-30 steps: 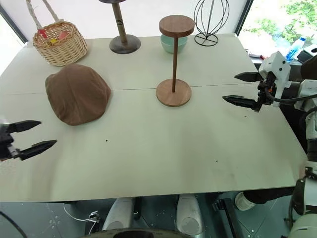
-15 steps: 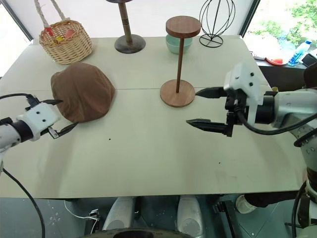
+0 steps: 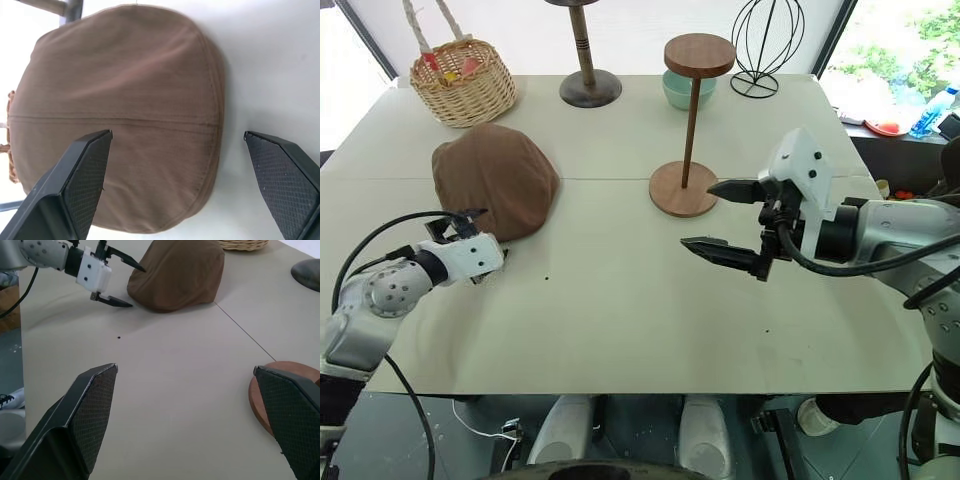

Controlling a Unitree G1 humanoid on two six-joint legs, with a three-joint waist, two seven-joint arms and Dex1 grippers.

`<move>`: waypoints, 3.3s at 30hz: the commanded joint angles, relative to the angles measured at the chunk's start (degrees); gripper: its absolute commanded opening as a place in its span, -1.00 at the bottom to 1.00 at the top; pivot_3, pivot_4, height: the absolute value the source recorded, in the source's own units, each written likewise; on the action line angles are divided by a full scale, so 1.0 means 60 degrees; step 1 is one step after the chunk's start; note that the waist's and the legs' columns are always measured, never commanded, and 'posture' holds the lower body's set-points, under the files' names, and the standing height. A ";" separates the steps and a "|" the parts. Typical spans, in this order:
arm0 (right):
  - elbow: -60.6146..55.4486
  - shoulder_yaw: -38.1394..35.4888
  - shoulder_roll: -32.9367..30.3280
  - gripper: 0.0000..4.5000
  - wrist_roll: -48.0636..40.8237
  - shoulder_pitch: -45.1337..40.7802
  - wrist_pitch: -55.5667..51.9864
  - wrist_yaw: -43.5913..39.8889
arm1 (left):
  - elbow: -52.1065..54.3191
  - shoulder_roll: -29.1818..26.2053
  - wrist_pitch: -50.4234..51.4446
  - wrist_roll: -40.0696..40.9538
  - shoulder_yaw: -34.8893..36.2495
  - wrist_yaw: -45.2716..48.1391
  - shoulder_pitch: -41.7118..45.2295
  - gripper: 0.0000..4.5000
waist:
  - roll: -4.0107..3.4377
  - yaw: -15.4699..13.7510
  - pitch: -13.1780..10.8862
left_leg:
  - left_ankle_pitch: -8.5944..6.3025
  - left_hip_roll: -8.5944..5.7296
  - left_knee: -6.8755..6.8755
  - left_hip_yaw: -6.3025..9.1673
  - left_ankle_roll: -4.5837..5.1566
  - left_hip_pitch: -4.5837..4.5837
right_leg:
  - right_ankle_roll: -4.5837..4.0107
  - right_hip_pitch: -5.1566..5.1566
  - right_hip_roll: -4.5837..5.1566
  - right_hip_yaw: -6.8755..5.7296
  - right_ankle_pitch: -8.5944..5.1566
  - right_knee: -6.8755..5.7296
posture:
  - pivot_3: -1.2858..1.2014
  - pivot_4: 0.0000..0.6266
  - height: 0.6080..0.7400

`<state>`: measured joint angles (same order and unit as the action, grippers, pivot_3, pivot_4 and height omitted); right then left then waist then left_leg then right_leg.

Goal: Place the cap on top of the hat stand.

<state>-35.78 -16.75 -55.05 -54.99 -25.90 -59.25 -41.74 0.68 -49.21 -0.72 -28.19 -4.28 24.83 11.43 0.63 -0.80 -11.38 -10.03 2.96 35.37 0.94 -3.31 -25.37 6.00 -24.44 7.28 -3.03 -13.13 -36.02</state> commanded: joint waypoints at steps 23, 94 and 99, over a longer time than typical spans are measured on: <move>0.0224 0.0293 0.0102 1.00 -0.0124 -0.0593 0.0595 0.0715 | -0.6615 0.1019 -0.1794 -0.2751 -0.2044 -0.4537 0.4166 0.97 | 0.0017 -0.0024 0.0005 | 0.0000 0.0000 0.0035 0.0001 0.0001 -0.0007 | 0.0013 0.0009 0.0000 -0.0002 0.0007 -0.0011 | 0.03 -0.52 0.82; 0.1744 -0.3740 -0.2004 1.00 -0.1049 0.0078 0.0605 0.0442 | -0.5947 0.4610 -0.5867 -0.0703 -0.2733 -0.2259 0.9742 -0.99 | 0.0043 -0.0226 -0.0002 | -0.0011 -0.0001 0.0113 -0.0027 0.0021 -0.0029 | 0.0052 0.0023 -0.0002 0.0039 0.0031 -0.0002 | 0.03 -0.52 0.82; 0.1743 -0.3635 -0.1961 1.00 -0.0977 0.0119 0.0709 0.0447 | -0.5296 0.4516 -0.5756 -0.0477 -0.2656 -0.1772 0.9165 -0.07 | 0.0043 -0.0239 -0.0002 | -0.0011 -0.0001 0.0117 -0.0029 0.0021 -0.0031 | 0.0052 0.0023 -0.0002 0.0040 0.0032 -0.0003 | 0.03 -0.52 0.82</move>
<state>-24.61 -36.99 -66.70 -60.94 -24.81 -56.39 -39.31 -34.57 -21.68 -35.23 -32.72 -21.41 13.64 66.00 0.89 -2.24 -11.39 -10.10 2.95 36.07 0.76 -3.19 -25.56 6.31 -24.30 7.27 -2.78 -12.94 -36.04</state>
